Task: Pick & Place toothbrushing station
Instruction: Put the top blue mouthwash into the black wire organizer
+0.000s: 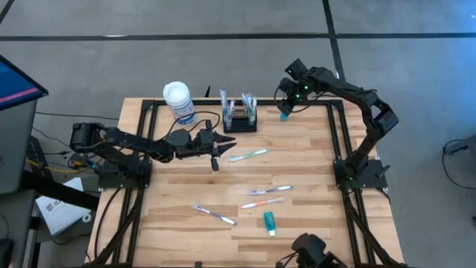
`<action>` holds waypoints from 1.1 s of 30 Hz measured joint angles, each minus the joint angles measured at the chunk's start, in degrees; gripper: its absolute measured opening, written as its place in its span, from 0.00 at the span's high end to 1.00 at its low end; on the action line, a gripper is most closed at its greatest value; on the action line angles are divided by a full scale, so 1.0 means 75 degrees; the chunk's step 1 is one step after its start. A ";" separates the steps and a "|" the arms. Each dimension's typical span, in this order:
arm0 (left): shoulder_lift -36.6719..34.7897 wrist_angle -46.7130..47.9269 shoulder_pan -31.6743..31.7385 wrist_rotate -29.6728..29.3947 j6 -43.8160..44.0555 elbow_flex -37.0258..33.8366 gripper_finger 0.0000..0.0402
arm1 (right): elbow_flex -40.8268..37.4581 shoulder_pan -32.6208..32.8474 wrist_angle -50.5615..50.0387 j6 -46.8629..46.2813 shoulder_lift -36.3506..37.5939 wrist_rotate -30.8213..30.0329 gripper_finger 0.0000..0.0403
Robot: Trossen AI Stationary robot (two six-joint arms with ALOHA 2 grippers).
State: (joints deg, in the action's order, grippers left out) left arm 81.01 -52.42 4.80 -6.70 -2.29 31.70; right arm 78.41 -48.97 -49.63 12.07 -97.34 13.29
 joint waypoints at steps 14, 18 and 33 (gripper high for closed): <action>0.0000 0.0005 0.0017 -0.0027 -0.0102 0.0000 0.81 | -0.0001 -0.0430 0.0078 0.0073 -0.0212 -0.0031 0.59; -0.0003 -0.0012 0.0063 -0.0026 -0.0119 0.0000 0.81 | -0.0003 -0.0431 -0.0046 0.0159 -0.0450 -0.0070 0.58; -0.0003 0.0013 0.0221 -0.0020 -0.0119 0.0000 0.81 | 0.1783 -0.0147 -0.2084 0.0894 -0.2015 -0.0185 0.58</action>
State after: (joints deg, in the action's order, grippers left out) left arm 80.99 -52.33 6.46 -6.85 -3.18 31.70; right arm 91.78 -50.07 -65.25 18.78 -112.45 11.90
